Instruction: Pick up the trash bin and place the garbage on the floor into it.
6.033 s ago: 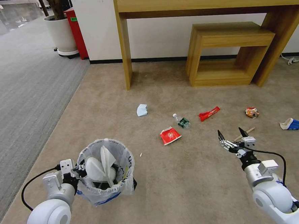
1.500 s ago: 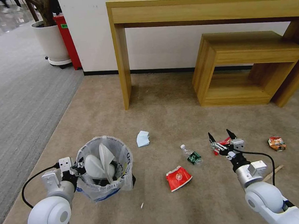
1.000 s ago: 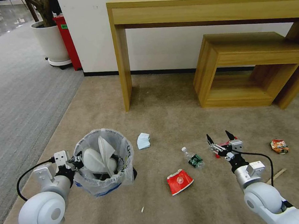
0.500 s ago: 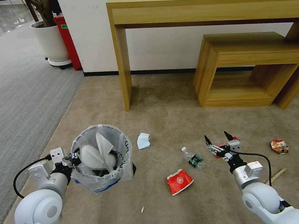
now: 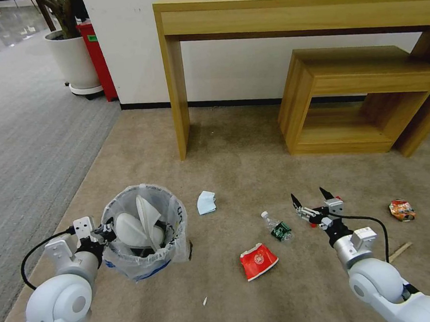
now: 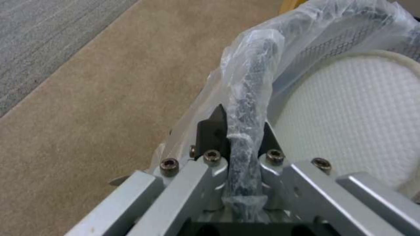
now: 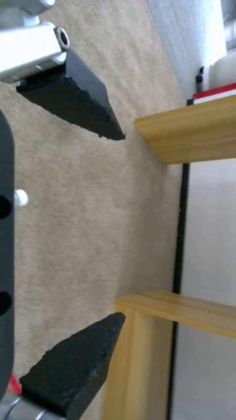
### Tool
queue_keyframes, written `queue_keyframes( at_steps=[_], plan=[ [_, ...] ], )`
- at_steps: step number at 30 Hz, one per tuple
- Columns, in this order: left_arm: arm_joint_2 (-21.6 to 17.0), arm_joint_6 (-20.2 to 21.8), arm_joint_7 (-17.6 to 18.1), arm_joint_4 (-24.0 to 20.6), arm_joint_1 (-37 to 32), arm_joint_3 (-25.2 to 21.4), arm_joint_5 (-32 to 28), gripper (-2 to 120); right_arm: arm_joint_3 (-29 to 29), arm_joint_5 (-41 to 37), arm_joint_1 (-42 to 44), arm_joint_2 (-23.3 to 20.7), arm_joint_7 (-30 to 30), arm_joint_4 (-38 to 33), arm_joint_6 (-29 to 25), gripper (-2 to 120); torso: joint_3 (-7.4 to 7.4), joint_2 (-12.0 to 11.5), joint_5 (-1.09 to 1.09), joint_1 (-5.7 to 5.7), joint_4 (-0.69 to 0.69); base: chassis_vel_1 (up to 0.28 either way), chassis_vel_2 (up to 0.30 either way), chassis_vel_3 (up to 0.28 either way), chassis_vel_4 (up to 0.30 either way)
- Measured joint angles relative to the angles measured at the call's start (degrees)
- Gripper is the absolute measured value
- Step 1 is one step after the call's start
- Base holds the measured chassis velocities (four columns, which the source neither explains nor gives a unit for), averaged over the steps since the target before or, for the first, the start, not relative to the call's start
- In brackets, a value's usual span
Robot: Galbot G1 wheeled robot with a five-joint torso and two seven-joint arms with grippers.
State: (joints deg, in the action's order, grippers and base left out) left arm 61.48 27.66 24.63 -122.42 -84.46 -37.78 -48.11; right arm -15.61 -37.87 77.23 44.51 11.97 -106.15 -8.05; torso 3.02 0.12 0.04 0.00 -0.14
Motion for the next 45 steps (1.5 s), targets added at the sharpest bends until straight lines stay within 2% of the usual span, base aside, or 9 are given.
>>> queue_keyframes(
  at_steps=[10, 13, 16, 17, 20, 21, 25, 40, 45],
  plan=[
    [0.2, -1.0, -0.4, 1.2, -0.2, 0.2, 1.2, 2, 1.4, -7.4, 0.9, -0.9, 4.6, -2.2, 8.7, 100, 0.0, 0.0, 0.0, 0.0, 0.01, 0.0, 0.0, 0.0, 0.0],
    [0.7, -1.6, -0.7, 2.2, 0.3, 1.1, 1.8, 2, 4.1, -13.0, 1.3, -1.9, 9.3, -4.1, 14.8, 100, 0.0, 0.0, -0.01, 0.0, 0.0, 0.0, 0.0, 0.0, 0.0],
    [1.0, -1.8, -0.9, 2.7, 0.5, 1.4, 2.2, 2, 6.5, -15.2, 0.7, -1.7, 11.2, -4.3, 16.3, 100, 0.0, 0.0, 0.0, 0.0, 0.0, 0.0, 0.0, 0.0, 0.0],
    [1.2, -2.0, -1.0, 3.1, 0.6, 1.7, 2.4, 2, 9.3, -17.0, -0.5, -0.6, 14.1, -4.2, 17.1, 100, 0.0, 0.0, -0.01, 0.0, -0.01, 0.0, 0.0, 0.0, 0.0],
    [1.4, -2.3, -1.1, 3.5, 0.6, 2.0, 2.8, 2, 12.1, -19.3, -1.9, 1.2, 16.7, -3.7, 18.3, 100, 0.0, 0.0, 0.01, 0.0, 0.0, 0.0, 0.0, 0.0, 0.0],
    [1.5, -2.4, -1.2, 3.6, 0.6, 2.1, 3.0, 2, 14.1, -21.0, -3.2, 3.2, 18.9, -2.9, 18.7, 100, 0.0, 0.0, 0.0, 0.0, 0.01, 0.0, 0.0, 0.0, 0.0],
    [1.6, -2.6, -1.3, 3.7, 0.5, 2.2, 3.1, 2, 16.3, -24.7, -5.3, 7.0, 21.5, -1.1, 19.0, 100, 0.0, 0.0, 0.0, 0.0, 0.01, 0.0, 0.0, 0.0, 0.0],
    [1.7, -2.9, -1.6, 4.5, 0.4, 3.2, 3.4, 2, 15.9, -32.2, -8.3, 13.1, 23.8, 4.3, 19.2, 100, 0.0, 0.0, -0.01, 0.0, 0.0, 0.0, 0.0, 0.0, 0.0],
    [1.8, -2.9, -1.6, 4.3, 0.0, 3.2, 3.7, 2, 17.7, -33.0, -10.9, 18.7, 24.0, 9.8, 19.0, 100, 0.0, 0.0, -0.01, 0.0, 0.0, 0.0, 0.0, 0.0, 0.0]
  ],
)
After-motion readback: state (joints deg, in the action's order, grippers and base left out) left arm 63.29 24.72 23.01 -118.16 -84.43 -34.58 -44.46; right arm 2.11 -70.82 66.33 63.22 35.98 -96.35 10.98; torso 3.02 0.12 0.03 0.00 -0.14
